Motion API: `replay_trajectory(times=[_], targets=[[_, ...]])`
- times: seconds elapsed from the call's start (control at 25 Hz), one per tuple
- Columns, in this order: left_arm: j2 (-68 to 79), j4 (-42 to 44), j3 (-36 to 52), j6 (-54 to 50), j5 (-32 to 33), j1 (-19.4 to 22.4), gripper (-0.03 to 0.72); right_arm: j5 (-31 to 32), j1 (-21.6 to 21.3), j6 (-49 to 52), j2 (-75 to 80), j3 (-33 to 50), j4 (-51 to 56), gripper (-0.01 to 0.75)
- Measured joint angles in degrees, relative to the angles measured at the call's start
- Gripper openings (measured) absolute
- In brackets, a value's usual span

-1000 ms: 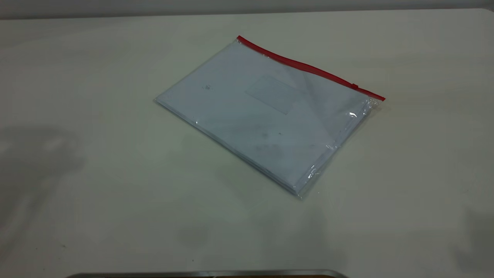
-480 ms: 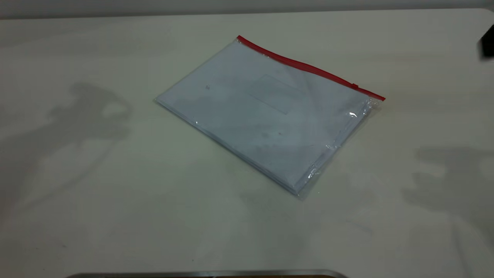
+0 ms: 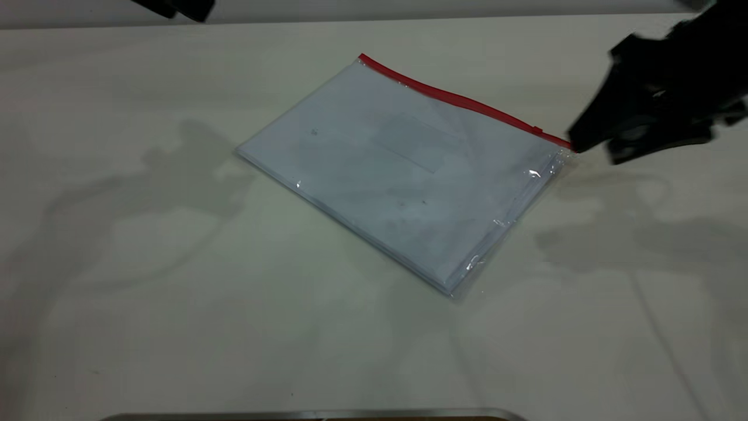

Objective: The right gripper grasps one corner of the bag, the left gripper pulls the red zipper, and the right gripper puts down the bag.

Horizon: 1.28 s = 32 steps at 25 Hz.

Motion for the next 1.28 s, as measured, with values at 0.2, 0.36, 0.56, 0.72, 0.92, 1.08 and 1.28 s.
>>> replay_trajectory(times=[0.2, 0.36, 0.56, 0.72, 0.92, 1.08, 1.28], targets=[[0.07, -0.22, -0.06, 0.11, 0.06, -0.51, 0.546, 4.67, -2.78, -13.26, 9.14, -4.95, 9.02, 0.53], [0.07, -0.22, -0.06, 0.11, 0.12, -0.57, 0.546, 6.24, -6.36, -18.68, 14.56, -7.81, 12.37, 0.53], [0.07, -0.34, -0.06, 0.11, 0.25, -0.62, 0.546, 6.39, -9.98, -20.07, 20.67, -12.32, 13.78, 0.53], [0.07, -0.35, -0.06, 0.11, 0.43, -0.62, 0.546, 6.52, -10.42, -21.6, 24.46, -16.12, 14.22, 0.53], [0.07, -0.35, -0.06, 0.11, 0.43, -0.62, 0.546, 6.65, -10.42, -22.37, 28.01, -20.08, 14.55, 0.53], [0.07, -0.35, -0.06, 0.11, 0.47, -0.62, 0.546, 7.83, -10.42, -24.32, 29.95, -22.12, 16.5, 0.53], [0.07, -0.4, -0.06, 0.05, 0.47, -0.62, 0.546, 12.6, -10.14, -27.44, 32.44, -23.22, 21.52, 0.53]])
